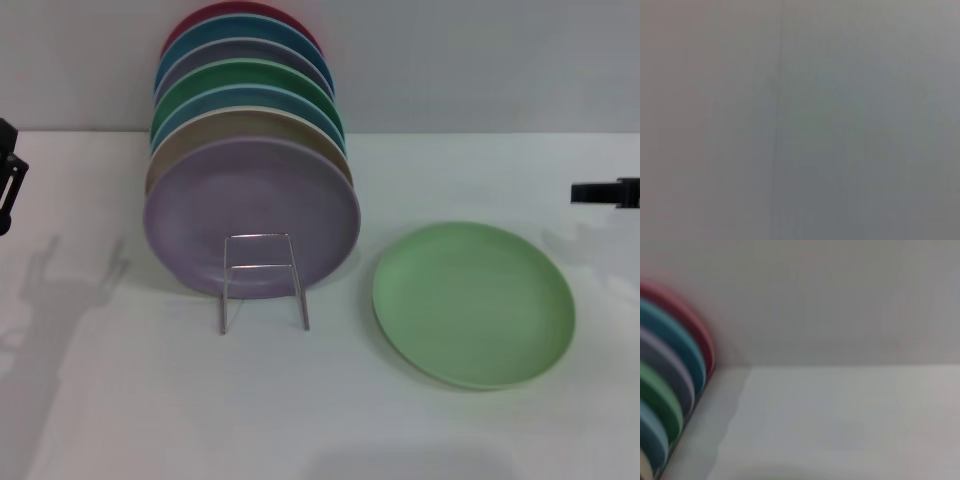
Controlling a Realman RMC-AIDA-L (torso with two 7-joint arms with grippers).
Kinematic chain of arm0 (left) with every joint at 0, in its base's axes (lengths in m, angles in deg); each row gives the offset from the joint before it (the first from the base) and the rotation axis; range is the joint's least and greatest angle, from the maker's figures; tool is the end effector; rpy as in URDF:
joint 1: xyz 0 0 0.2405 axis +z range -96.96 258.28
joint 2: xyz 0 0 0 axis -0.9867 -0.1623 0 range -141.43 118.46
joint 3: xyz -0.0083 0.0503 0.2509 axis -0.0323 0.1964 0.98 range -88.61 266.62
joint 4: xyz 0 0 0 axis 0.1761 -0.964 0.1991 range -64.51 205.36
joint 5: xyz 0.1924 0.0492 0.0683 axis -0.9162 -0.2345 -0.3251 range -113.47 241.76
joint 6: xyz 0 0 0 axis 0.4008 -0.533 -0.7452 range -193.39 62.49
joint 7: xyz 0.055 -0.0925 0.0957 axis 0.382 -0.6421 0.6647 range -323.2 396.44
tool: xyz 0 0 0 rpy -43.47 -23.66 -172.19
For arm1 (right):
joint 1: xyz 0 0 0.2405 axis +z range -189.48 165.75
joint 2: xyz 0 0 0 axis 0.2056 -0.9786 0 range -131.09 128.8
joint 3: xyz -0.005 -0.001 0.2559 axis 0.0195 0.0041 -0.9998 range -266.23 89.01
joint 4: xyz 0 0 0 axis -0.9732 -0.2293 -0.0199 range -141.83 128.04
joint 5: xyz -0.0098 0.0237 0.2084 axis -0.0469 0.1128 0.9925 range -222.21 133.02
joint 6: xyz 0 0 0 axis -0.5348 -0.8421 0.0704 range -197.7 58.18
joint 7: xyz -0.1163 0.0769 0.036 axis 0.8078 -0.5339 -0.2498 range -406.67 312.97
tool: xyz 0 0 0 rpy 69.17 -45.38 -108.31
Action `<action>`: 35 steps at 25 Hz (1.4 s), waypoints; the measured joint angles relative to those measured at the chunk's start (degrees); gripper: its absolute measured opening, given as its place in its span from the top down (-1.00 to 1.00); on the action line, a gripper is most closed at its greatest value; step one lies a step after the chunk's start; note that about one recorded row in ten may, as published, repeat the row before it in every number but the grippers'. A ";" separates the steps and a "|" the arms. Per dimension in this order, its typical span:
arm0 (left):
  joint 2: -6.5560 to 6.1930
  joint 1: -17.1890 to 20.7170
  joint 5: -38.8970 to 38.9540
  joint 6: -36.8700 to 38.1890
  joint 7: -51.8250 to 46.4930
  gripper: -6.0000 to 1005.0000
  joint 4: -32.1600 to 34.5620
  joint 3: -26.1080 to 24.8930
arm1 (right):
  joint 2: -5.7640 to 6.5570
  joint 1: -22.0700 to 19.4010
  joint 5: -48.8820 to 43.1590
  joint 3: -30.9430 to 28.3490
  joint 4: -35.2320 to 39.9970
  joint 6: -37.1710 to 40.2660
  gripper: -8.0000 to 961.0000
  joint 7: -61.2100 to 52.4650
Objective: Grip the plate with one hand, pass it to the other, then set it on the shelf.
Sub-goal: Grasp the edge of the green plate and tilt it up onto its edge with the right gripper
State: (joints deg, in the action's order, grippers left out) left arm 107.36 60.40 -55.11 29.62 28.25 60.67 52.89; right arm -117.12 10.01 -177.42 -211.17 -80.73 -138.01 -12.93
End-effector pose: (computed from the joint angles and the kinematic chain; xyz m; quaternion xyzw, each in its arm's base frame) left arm -0.3004 0.2830 0.0210 -0.6226 -0.1074 -0.4432 0.6359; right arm 0.2726 0.3730 0.0938 -0.7884 0.4983 0.0907 0.3491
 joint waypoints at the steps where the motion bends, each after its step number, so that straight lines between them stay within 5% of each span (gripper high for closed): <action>1: 0.04 -0.14 -0.02 -0.06 0.07 -0.65 -0.22 0.00 | 0.21 1.35 -1.54 -0.16 0.36 -1.37 -0.15 -0.76; 6: -0.03 -0.31 -0.01 -0.63 0.24 -0.65 -1.34 0.00 | 1.16 6.76 -7.26 -0.62 2.20 -9.04 -0.15 -4.25; 17: -0.01 -0.40 0.05 -0.68 -0.20 -0.65 -1.40 -0.33 | 2.66 10.17 -15.46 -0.78 4.31 -15.16 -0.15 -11.76; 35: -0.14 0.39 -0.02 -0.13 -0.23 -0.65 -1.40 -0.01 | 2.29 11.73 -16.03 -0.49 11.96 -14.20 -0.06 -13.50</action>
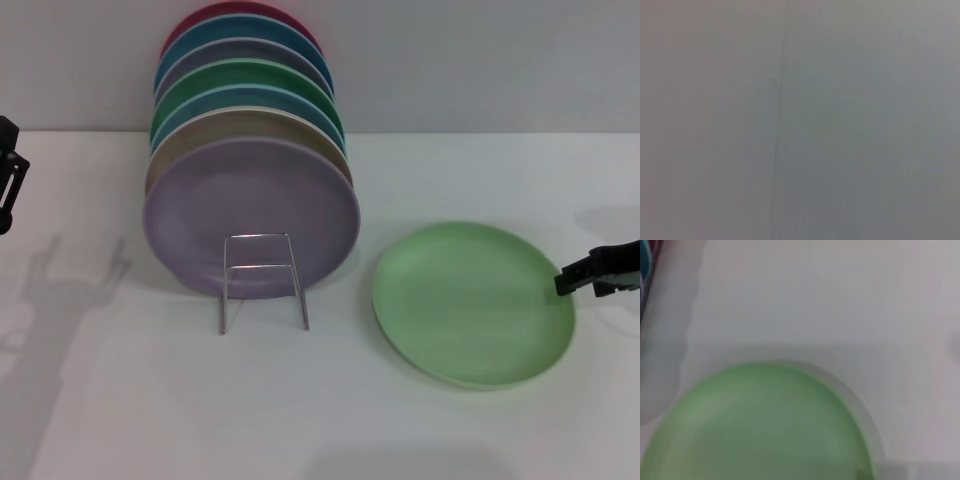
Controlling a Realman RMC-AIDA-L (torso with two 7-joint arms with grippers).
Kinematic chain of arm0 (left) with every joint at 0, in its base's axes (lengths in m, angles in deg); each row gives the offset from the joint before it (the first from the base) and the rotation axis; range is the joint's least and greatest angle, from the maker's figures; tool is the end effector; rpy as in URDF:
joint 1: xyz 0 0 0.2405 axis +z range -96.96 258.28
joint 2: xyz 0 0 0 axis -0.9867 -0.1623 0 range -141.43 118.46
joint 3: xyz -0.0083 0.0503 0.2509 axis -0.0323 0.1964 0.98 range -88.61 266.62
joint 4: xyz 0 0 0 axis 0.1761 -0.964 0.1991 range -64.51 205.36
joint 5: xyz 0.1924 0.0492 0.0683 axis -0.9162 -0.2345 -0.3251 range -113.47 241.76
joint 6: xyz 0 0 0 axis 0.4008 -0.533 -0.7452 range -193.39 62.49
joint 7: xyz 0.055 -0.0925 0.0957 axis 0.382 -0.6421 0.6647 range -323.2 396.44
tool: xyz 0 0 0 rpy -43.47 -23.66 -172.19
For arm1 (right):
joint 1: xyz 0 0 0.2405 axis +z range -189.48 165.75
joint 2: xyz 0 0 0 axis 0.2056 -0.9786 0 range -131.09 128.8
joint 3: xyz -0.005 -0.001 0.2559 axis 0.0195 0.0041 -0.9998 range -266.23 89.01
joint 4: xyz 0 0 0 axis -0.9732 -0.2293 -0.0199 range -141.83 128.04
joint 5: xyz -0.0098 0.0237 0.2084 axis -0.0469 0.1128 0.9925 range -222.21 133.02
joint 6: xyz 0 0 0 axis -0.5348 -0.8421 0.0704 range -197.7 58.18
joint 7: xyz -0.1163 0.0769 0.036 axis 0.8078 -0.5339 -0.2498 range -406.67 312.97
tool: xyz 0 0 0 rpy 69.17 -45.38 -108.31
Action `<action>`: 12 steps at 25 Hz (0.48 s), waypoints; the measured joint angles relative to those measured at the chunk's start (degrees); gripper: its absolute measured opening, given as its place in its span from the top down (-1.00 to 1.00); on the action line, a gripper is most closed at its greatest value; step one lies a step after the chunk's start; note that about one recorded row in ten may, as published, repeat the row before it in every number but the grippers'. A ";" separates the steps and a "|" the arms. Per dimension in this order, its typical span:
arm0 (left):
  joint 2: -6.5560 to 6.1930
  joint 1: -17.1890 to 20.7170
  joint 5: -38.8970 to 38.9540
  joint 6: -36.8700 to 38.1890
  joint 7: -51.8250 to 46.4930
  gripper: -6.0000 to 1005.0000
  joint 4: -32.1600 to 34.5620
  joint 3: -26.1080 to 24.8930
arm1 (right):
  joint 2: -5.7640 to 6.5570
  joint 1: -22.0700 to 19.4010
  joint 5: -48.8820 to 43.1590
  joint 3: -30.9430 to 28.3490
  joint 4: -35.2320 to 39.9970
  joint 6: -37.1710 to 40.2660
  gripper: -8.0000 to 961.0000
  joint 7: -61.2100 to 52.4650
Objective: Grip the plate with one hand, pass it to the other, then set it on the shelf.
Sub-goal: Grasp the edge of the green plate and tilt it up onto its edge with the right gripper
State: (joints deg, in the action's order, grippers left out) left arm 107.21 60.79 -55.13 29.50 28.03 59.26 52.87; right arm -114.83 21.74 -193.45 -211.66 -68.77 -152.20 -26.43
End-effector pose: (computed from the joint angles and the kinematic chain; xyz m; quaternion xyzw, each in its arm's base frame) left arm -0.2984 0.2824 0.0199 -0.6187 -0.1132 -0.4514 0.6329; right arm 0.2761 0.3770 0.0664 -0.7522 0.6039 -0.0591 0.2570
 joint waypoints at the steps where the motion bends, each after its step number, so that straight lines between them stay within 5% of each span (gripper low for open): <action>1: -0.02 0.06 0.00 0.09 0.00 -0.65 0.01 0.01 | -0.01 0.00 0.00 0.08 0.59 0.40 -0.05 0.00; 12: -0.07 0.65 0.00 0.24 -0.02 -0.65 0.33 -0.01 | -0.22 0.89 0.01 0.31 4.47 3.82 0.04 0.45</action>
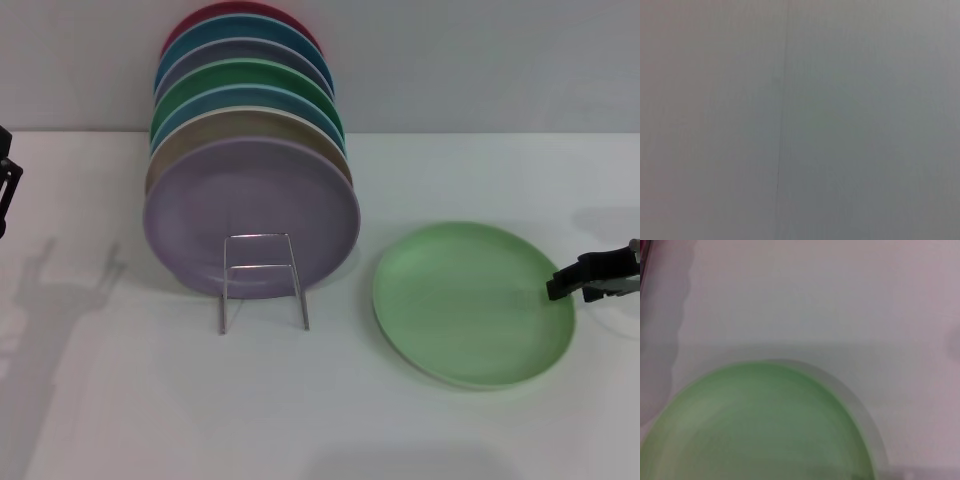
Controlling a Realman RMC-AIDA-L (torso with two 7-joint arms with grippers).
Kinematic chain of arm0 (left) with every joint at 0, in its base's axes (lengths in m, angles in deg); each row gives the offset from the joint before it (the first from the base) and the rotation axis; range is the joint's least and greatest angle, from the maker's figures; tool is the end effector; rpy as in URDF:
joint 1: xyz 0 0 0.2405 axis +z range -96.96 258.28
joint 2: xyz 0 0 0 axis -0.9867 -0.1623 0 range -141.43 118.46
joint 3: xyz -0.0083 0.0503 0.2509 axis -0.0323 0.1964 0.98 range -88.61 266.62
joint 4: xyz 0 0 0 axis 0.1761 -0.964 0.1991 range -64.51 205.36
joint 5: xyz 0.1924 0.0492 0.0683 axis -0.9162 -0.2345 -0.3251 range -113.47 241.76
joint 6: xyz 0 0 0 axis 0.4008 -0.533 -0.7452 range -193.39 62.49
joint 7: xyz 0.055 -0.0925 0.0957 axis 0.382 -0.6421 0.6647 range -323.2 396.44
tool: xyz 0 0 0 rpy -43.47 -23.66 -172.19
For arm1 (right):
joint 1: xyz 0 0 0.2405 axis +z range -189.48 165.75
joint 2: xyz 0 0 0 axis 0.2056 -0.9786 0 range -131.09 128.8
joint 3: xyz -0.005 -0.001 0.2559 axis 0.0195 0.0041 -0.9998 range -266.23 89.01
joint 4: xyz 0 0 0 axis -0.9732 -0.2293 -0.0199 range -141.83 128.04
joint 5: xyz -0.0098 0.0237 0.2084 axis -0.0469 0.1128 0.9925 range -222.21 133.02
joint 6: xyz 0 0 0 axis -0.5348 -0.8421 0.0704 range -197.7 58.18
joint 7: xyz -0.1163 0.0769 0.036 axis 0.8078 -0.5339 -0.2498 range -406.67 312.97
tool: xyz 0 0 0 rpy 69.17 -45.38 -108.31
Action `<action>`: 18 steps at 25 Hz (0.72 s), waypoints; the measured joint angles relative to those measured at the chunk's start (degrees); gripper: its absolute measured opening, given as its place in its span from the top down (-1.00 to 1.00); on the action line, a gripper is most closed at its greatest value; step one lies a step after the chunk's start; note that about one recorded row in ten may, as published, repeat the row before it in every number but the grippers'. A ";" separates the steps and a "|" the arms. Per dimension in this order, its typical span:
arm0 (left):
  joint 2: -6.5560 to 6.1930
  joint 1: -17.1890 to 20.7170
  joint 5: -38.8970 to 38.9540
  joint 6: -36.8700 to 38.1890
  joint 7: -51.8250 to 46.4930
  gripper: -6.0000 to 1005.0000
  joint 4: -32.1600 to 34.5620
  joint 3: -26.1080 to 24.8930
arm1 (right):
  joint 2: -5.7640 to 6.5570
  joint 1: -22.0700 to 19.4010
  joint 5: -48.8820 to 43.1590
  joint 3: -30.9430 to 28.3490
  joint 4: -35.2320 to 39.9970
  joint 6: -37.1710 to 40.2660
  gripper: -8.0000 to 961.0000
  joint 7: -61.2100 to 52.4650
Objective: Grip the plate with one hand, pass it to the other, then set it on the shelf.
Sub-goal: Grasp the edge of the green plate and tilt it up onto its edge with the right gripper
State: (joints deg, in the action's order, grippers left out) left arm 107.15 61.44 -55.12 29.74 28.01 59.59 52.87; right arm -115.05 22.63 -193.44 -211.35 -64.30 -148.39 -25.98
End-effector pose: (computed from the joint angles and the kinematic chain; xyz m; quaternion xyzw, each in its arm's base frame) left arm -0.3025 0.2786 0.0211 -0.6183 -0.1144 -0.4465 0.6366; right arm 0.2832 0.3811 0.0544 -0.7478 0.6093 -0.0572 0.2575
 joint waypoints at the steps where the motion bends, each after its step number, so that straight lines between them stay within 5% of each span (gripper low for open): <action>1: -0.02 0.04 0.00 0.01 0.00 -0.65 0.00 -0.02 | 0.00 0.15 0.00 0.02 0.29 0.17 0.04 0.03; 18: -0.07 0.45 0.00 0.75 0.00 -0.65 0.11 0.02 | 0.00 1.31 -0.86 0.36 3.34 2.53 0.24 0.24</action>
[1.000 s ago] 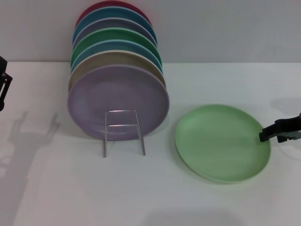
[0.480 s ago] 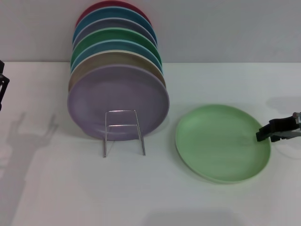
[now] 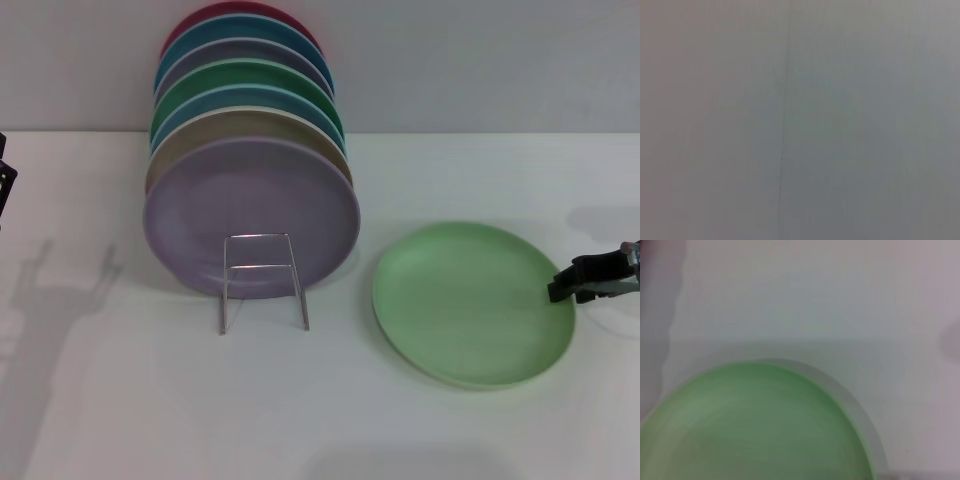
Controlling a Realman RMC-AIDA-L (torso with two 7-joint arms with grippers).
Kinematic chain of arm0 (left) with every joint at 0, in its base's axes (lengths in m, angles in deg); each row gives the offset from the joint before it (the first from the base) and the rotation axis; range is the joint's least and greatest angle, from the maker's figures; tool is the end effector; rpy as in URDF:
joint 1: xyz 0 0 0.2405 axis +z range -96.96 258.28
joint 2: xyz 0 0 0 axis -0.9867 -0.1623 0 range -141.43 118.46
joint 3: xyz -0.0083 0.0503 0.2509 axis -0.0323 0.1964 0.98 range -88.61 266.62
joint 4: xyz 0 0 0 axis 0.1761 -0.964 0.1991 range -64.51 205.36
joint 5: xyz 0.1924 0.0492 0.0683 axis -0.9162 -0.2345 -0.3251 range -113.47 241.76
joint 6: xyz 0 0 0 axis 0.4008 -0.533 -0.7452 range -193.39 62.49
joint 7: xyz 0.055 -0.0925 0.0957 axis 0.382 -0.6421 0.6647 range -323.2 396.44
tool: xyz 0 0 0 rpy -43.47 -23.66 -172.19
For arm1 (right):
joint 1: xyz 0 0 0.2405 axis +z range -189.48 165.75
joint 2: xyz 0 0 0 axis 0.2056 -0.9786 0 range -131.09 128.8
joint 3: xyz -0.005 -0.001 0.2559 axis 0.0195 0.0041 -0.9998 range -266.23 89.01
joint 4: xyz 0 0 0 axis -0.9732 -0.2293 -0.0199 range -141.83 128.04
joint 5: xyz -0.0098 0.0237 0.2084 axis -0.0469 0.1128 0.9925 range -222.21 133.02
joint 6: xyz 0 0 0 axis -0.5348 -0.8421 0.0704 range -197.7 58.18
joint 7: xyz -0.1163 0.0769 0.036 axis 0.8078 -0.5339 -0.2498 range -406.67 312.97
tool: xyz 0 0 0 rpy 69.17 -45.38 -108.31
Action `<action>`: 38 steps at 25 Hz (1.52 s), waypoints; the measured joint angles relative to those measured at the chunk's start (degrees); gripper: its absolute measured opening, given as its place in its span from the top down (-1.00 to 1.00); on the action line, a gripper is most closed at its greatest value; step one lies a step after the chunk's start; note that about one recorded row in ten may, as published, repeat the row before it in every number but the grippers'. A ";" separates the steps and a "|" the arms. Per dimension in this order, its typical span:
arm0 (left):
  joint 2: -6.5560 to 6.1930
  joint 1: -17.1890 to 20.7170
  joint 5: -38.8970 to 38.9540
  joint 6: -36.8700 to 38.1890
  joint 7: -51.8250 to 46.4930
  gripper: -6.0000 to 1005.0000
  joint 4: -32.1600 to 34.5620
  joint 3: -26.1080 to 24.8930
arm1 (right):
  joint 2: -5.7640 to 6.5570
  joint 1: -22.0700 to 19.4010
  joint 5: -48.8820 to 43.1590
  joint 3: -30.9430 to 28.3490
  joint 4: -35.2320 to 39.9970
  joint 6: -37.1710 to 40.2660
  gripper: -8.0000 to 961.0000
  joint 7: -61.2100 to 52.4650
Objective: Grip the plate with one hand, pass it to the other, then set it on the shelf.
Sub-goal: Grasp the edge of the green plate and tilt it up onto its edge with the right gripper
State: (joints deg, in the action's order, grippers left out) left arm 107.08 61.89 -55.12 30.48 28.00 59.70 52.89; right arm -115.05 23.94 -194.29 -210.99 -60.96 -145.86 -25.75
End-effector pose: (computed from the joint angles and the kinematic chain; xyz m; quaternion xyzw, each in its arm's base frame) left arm -0.3040 0.2753 0.0228 -0.6162 -0.1116 -0.4470 0.6388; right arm 0.2865 0.3857 0.0468 -0.7468 0.6085 -0.0639 0.2607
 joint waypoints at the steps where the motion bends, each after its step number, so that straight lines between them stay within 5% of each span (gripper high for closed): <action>1: 0.00 0.06 0.00 0.00 0.00 -0.65 -0.03 0.00 | 0.00 0.09 0.00 0.42 0.37 0.39 0.26 0.10; 38: 0.00 0.48 0.00 1.25 0.00 -0.65 0.09 -0.02 | -0.14 0.03 0.02 1.11 1.66 3.91 0.83 1.51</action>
State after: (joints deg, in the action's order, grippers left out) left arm 107.08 62.37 -55.12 31.73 28.00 59.79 52.87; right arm -115.18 23.97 -194.28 -209.88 -59.30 -141.95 -24.24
